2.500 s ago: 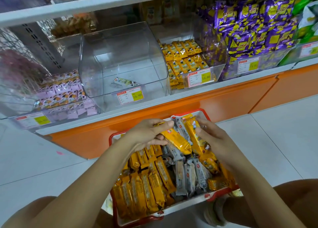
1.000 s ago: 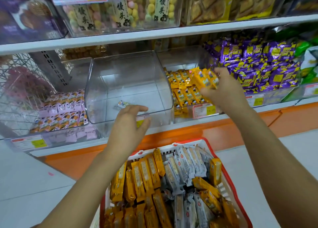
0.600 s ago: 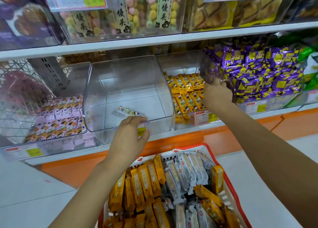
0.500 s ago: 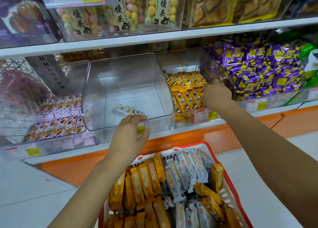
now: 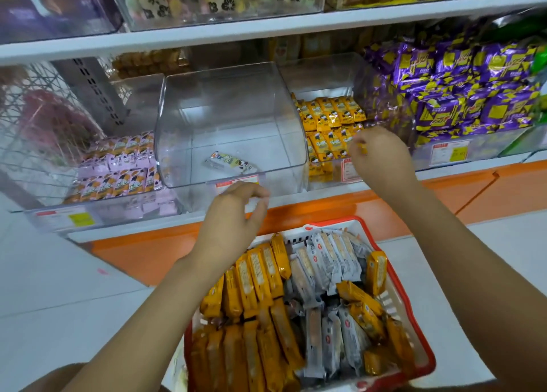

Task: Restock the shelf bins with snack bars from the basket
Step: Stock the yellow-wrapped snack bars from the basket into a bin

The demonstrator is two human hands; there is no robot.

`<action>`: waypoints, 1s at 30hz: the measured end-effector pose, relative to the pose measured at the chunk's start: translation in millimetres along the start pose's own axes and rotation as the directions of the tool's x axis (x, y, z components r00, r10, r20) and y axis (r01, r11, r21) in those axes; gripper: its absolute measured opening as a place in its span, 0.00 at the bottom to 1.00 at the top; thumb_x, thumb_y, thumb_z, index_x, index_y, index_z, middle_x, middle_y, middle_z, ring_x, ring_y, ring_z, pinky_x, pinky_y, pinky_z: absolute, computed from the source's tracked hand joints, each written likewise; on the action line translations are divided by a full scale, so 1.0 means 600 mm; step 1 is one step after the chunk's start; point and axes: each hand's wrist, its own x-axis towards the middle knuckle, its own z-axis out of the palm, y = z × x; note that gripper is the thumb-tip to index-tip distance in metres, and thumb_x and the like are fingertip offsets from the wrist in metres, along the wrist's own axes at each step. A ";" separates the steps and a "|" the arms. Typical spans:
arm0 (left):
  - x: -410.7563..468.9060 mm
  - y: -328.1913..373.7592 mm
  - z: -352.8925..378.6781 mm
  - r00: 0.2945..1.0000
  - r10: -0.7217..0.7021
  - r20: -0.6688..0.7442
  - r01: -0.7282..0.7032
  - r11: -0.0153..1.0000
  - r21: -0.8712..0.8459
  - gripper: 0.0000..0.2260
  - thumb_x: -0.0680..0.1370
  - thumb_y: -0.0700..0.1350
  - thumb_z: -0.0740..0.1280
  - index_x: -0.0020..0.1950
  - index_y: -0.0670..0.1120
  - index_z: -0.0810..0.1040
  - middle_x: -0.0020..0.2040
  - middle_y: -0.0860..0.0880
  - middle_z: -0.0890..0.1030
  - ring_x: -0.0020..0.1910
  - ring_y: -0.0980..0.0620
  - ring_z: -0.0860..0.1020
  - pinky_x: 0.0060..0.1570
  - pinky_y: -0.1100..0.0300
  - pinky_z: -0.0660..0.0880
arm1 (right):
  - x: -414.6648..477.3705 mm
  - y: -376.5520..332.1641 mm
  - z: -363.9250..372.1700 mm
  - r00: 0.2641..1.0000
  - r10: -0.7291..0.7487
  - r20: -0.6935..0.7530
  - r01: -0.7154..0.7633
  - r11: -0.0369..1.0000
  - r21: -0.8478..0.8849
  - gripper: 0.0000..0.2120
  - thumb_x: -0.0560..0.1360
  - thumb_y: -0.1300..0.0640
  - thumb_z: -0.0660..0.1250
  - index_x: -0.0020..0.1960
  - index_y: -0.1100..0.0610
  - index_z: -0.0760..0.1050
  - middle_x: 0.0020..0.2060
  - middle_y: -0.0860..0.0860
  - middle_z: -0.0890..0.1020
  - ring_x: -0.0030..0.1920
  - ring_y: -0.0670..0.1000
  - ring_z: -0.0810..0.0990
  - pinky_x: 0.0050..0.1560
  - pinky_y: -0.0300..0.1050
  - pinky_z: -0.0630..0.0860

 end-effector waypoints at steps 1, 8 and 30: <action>-0.010 -0.003 0.003 1.000 -0.001 0.024 0.001 1.000 0.008 0.05 0.78 0.44 0.64 0.48 0.47 0.80 0.47 0.53 0.80 0.46 0.55 0.77 0.46 0.66 0.72 | -0.029 -0.016 -0.004 0.997 -0.036 -0.075 0.042 0.996 0.082 0.09 0.79 0.58 0.61 0.48 0.61 0.79 0.44 0.56 0.79 0.44 0.56 0.76 0.41 0.46 0.69; -0.072 -0.062 0.040 0.755 -0.363 0.546 0.076 0.876 0.476 0.13 0.80 0.51 0.61 0.50 0.43 0.79 0.53 0.45 0.80 0.50 0.46 0.78 0.48 0.56 0.73 | -0.219 -0.093 0.087 0.909 -0.029 0.415 -0.057 0.980 0.192 0.08 0.79 0.55 0.63 0.56 0.57 0.75 0.48 0.53 0.81 0.43 0.54 0.79 0.45 0.48 0.77; -0.134 -0.184 0.023 0.546 -0.513 0.662 0.183 0.845 0.503 0.11 0.81 0.52 0.59 0.44 0.47 0.72 0.47 0.45 0.76 0.38 0.54 0.72 0.45 0.58 0.73 | -0.313 -0.228 0.280 0.751 0.213 0.625 -0.212 0.974 -0.076 0.51 0.70 0.46 0.74 0.78 0.53 0.41 0.71 0.60 0.59 0.69 0.58 0.65 0.55 0.48 0.77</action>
